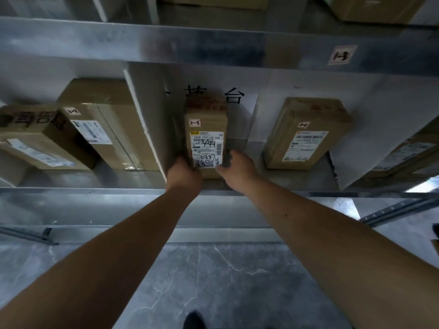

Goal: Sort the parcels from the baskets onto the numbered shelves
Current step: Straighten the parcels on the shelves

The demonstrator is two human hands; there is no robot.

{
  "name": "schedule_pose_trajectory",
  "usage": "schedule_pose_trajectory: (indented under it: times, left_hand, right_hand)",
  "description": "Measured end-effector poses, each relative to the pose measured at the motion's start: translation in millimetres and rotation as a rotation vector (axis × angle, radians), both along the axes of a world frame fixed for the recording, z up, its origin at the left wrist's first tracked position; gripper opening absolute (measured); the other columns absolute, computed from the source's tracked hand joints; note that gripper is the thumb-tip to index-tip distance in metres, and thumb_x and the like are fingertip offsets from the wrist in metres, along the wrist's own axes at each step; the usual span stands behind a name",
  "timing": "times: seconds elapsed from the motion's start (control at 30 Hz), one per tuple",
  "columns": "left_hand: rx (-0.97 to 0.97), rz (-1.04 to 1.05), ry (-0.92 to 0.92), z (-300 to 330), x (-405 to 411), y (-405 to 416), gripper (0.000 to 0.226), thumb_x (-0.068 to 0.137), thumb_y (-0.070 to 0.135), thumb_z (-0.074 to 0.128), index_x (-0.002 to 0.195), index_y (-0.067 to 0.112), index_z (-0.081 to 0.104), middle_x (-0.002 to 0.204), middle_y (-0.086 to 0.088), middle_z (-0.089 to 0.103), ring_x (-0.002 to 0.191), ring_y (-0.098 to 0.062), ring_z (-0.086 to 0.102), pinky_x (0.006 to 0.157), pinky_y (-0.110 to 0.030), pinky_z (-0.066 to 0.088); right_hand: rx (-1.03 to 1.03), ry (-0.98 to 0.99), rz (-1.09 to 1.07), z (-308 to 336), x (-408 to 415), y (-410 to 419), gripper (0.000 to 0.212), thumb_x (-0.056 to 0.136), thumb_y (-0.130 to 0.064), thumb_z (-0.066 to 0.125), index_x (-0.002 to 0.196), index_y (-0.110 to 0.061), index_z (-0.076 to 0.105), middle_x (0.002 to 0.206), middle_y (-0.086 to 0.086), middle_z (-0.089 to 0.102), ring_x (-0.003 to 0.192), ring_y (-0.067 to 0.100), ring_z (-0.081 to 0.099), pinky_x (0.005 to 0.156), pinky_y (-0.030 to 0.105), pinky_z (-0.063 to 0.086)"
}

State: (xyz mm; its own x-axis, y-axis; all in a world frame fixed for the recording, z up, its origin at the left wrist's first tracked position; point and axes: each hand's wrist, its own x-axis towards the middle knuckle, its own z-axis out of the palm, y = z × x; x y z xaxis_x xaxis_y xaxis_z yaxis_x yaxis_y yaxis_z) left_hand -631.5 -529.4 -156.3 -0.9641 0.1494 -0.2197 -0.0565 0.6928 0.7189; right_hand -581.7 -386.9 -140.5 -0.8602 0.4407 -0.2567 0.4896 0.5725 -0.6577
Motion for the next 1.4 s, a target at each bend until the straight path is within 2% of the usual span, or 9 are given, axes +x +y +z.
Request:
schedule_pose_trajectory:
  times: [0.17, 0.43, 0.57, 0.73, 0.9, 1.03, 1.13, 1.23, 1.4]
  left_hand:
    - [0.008, -0.059, 0.007, -8.0, -16.3, 3.7, 0.034, 0.103, 0.017, 0.054, 0.137, 0.012, 0.056, 0.131, -0.018, 0.067, 0.115, -0.044, 0.063, 0.09, -0.038, 0.048]
    - [0.001, -0.047, -0.011, -15.9, -29.9, 12.4, 0.038, 0.106, 0.022, 0.051, 0.144, 0.018, 0.052, 0.137, -0.013, 0.065, 0.117, -0.042, 0.062, 0.084, -0.033, 0.04]
    - [0.008, -0.036, 0.004, -17.6, -29.3, 13.0, 0.039, 0.106, 0.022, 0.052, 0.145, 0.018, 0.052, 0.137, -0.013, 0.065, 0.119, -0.043, 0.062, 0.088, -0.035, 0.044]
    - [-0.02, -0.018, 0.003, -16.2, -14.5, 4.5, 0.036, 0.103, 0.023, 0.055, 0.138, 0.014, 0.056, 0.129, -0.017, 0.068, 0.113, -0.045, 0.063, 0.096, -0.044, 0.051]
    - [-0.102, -0.122, 0.037, -7.0, 24.2, -17.0, 0.038, 0.096, 0.019, 0.059, 0.133, 0.015, 0.061, 0.117, -0.016, 0.071, 0.106, -0.043, 0.066, 0.086, -0.04, 0.054]
    - [-0.159, -0.115, 0.02, 1.6, 61.8, -35.8, 0.046, 0.096, 0.032, 0.068, 0.14, 0.02, 0.061, 0.133, -0.008, 0.067, 0.117, -0.031, 0.064, 0.099, -0.038, 0.052]
    - [-0.203, -0.124, 0.025, 7.6, 84.7, -52.6, 0.054, 0.095, 0.038, 0.068, 0.146, 0.024, 0.055, 0.146, -0.004, 0.059, 0.13, -0.026, 0.058, 0.107, -0.037, 0.046]
    - [-0.274, -0.13, 0.058, 15.0, 100.4, -72.8, 0.058, 0.095, 0.043, 0.068, 0.148, 0.026, 0.052, 0.148, -0.004, 0.057, 0.133, -0.026, 0.056, 0.107, -0.04, 0.047]
    - [-0.295, -0.058, 0.123, 31.0, 118.4, -106.2, 0.06, 0.095, 0.043, 0.068, 0.15, 0.026, 0.05, 0.149, -0.003, 0.056, 0.132, -0.027, 0.055, 0.104, -0.041, 0.048]
  right_hand:
    - [-0.001, 0.027, -0.033, -3.8, -15.8, -3.6, 0.034, 0.101, -0.023, 0.067, 0.133, -0.012, 0.059, 0.131, 0.007, 0.07, 0.118, 0.028, 0.066, 0.082, 0.025, 0.043]
    - [-0.047, 0.058, -0.06, -9.5, -26.0, 0.7, 0.038, 0.102, -0.022, 0.065, 0.137, -0.012, 0.056, 0.135, 0.007, 0.069, 0.122, 0.028, 0.065, 0.087, 0.025, 0.044]
    - [-0.065, 0.055, -0.052, -11.1, -25.1, 2.8, 0.044, 0.101, -0.026, 0.066, 0.142, -0.014, 0.055, 0.137, 0.006, 0.068, 0.124, 0.028, 0.064, 0.093, 0.029, 0.047]
    - [-0.071, 0.012, -0.035, -14.6, -6.6, 4.2, 0.041, 0.1, -0.026, 0.067, 0.138, -0.016, 0.057, 0.136, 0.003, 0.068, 0.123, 0.026, 0.064, 0.086, 0.025, 0.043]
    - [-0.01, -0.072, 0.1, -10.7, 39.8, -0.4, 0.061, 0.098, -0.029, 0.069, 0.153, -0.01, 0.048, 0.147, 0.013, 0.059, 0.131, 0.029, 0.058, 0.103, 0.03, 0.045]
    - [0.079, -0.11, 0.236, -2.3, 72.2, -5.5, 0.053, 0.099, -0.03, 0.068, 0.146, -0.01, 0.053, 0.142, 0.014, 0.059, 0.128, 0.031, 0.057, 0.104, 0.036, 0.047]
    - [0.099, -0.11, 0.301, 5.6, 90.5, -12.2, 0.058, 0.1, -0.035, 0.067, 0.15, -0.014, 0.048, 0.145, 0.011, 0.055, 0.13, 0.029, 0.054, 0.103, 0.035, 0.047]
    - [0.081, -0.059, 0.323, 13.6, 98.8, -23.4, 0.056, 0.099, -0.034, 0.069, 0.149, -0.017, 0.051, 0.144, 0.007, 0.057, 0.127, 0.026, 0.057, 0.093, 0.027, 0.043]
    - [0.051, 0.005, 0.399, 24.3, 98.4, -56.9, 0.055, 0.096, -0.036, 0.071, 0.147, -0.024, 0.052, 0.145, 0.003, 0.059, 0.126, 0.026, 0.059, 0.096, 0.031, 0.047]
